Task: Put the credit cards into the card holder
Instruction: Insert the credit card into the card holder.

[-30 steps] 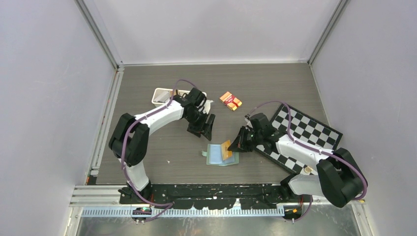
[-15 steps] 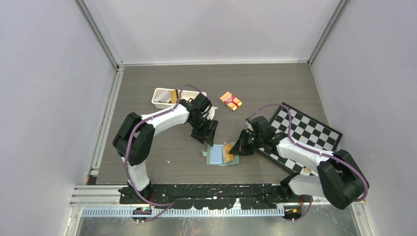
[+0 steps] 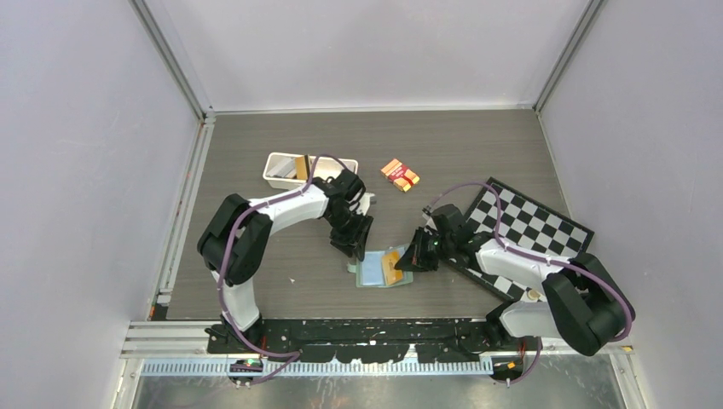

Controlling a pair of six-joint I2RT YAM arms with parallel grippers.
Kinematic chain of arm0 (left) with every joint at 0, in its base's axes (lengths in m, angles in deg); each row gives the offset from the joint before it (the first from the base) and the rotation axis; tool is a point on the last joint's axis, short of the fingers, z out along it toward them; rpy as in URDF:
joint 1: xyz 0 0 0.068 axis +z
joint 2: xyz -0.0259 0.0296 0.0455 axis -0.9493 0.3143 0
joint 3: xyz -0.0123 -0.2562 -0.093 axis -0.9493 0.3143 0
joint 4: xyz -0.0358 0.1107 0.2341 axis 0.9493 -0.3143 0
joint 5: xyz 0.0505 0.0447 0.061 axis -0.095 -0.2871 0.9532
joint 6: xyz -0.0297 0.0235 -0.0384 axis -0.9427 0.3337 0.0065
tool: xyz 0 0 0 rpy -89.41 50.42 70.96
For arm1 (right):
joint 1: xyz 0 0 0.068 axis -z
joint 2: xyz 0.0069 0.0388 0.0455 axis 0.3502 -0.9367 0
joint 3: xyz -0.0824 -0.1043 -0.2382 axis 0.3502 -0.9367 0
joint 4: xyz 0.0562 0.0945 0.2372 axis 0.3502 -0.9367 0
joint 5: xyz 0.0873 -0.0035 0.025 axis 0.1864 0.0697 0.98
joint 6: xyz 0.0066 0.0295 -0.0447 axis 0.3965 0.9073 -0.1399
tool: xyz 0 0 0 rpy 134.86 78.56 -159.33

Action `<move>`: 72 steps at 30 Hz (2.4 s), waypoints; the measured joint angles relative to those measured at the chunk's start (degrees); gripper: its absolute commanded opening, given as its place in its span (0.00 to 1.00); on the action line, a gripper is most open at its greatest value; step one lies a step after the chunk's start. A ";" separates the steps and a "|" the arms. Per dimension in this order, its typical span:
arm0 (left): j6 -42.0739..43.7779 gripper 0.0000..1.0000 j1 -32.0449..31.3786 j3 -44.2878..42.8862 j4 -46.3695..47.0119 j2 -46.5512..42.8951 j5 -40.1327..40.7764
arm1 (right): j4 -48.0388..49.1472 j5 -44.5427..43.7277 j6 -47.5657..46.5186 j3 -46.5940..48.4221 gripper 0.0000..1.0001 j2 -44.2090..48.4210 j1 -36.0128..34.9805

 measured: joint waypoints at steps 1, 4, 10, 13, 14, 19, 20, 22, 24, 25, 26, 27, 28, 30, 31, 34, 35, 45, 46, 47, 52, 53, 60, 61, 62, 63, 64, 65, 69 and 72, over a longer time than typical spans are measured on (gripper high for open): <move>0.00 0.41 -0.02 0.00 0.00 0.04 -0.11 | 0.37 0.00 -0.02 -0.15 0.01 -0.13 -0.11; 0.00 0.38 -0.04 0.00 0.04 0.24 -0.50 | 1.09 -0.22 -0.24 -0.44 0.01 -0.44 -0.35; 0.00 0.33 -0.22 0.00 0.13 1.36 -0.85 | 2.56 -1.01 -1.29 -1.14 0.01 -0.63 -0.92; -0.02 0.30 -0.33 0.00 0.11 1.92 -0.83 | 3.56 -1.44 -1.53 -1.51 0.00 -0.90 -1.09; -0.02 0.29 -0.37 0.00 0.11 2.08 -0.83 | 4.20 -1.55 -1.57 -1.66 0.01 -1.09 -1.14; 0.00 0.22 -0.46 0.00 0.09 2.56 -0.74 | 6.60 -1.99 -1.46 -2.23 0.01 -1.64 -1.42; -0.04 0.21 -0.48 0.00 0.11 2.62 -0.68 | 6.99 -2.08 -1.44 -2.29 0.00 -1.64 -1.42; -0.02 0.18 -0.63 0.00 0.09 2.73 -0.48 | 7.91 -2.38 -1.36 -2.51 0.00 -1.64 -1.44; -0.02 0.16 -0.79 -0.02 0.11 2.75 -0.33 | 8.72 -2.69 -1.16 -2.95 0.00 -1.64 -1.44; -0.02 0.15 -0.90 -0.04 0.11 2.75 -0.17 | 9.03 -2.80 -1.03 -3.15 0.01 -1.64 -1.44; 0.00 0.14 -0.98 -0.04 0.07 2.75 0.09 | 9.68 -2.84 -0.87 -3.52 0.00 -1.64 -1.44; 0.00 0.13 -1.01 -0.11 -0.02 2.75 0.24 | 10.05 -2.86 -0.76 -3.74 0.00 -1.64 -1.44; 0.00 0.12 -1.03 -0.15 -0.04 2.78 0.31 | 10.51 -2.91 -0.57 -4.02 0.01 -1.64 -1.44; 0.02 0.11 -1.05 -0.17 -0.13 2.78 0.48 | 11.19 -2.95 -0.24 -4.35 0.00 -1.64 -1.44; 0.00 0.10 -1.05 -0.22 -0.17 2.78 0.52 | 11.50 -2.95 -0.11 -4.48 0.01 -1.64 -1.44; 0.00 0.09 -1.07 -0.31 -0.31 2.82 0.68 | 12.61 -2.91 0.35 -4.87 0.01 -1.92 -1.44; 0.00 0.09 -1.07 -0.39 -0.39 2.91 0.68 | 12.96 -2.89 0.46 -4.98 0.01 -2.03 -1.44; 0.00 0.07 -1.07 -0.79 -0.87 3.23 0.70 | 15.54 -2.62 1.57 -5.84 0.00 -2.47 -1.51; 0.02 0.07 -1.07 -0.81 -0.90 3.26 0.70 | 15.76 -2.62 1.70 -5.95 0.01 -2.47 -1.53; 0.02 0.07 -1.07 -0.81 -0.92 3.26 0.70 | 15.82 -2.62 1.75 -5.95 0.01 -2.51 -1.53; 0.02 0.06 -1.07 -0.94 -1.11 3.34 0.74 | 16.83 -2.60 2.01 -6.12 0.00 -2.89 -1.77; 0.02 0.05 -1.07 -0.98 -1.16 3.34 0.76 | 16.94 -2.62 2.08 -6.16 0.00 -2.89 -1.77; 0.09 0.02 -1.11 -1.01 -1.33 3.52 1.44 | 16.55 -3.45 3.87 -6.82 0.01 -1.86 -1.92; 0.07 0.02 -1.11 -1.01 -1.33 3.65 1.49 | 16.15 -3.78 4.15 -7.02 0.00 -1.16 -1.95; 0.04 0.01 -1.11 -1.01 -1.33 3.65 1.51 | 15.91 -4.07 4.31 -7.21 0.00 -0.52 -2.01; 0.07 0.01 -1.11 -1.01 -1.33 3.65 1.51 | 15.58 -4.37 4.50 -7.48 0.00 0.20 -2.03; 0.07 0.01 -1.11 -1.01 -1.33 3.65 1.53 | 15.26 -4.61 4.57 -7.63 0.00 0.59 -2.03; 0.07 0.01 -1.11 -1.01 -1.33 3.65 1.53 | 15.23 -4.72 4.70 -7.74 0.00 0.68 -2.03; 0.07 0.01 -1.11 -1.01 -1.33 3.65 1.53 | 15.98 -4.70 4.96 -7.82 0.01 -0.59 -2.16; 0.07 0.01 -1.11 -1.01 -1.33 3.67 1.53 | 17.07 -4.70 5.18 -7.82 0.00 -2.10 -2.34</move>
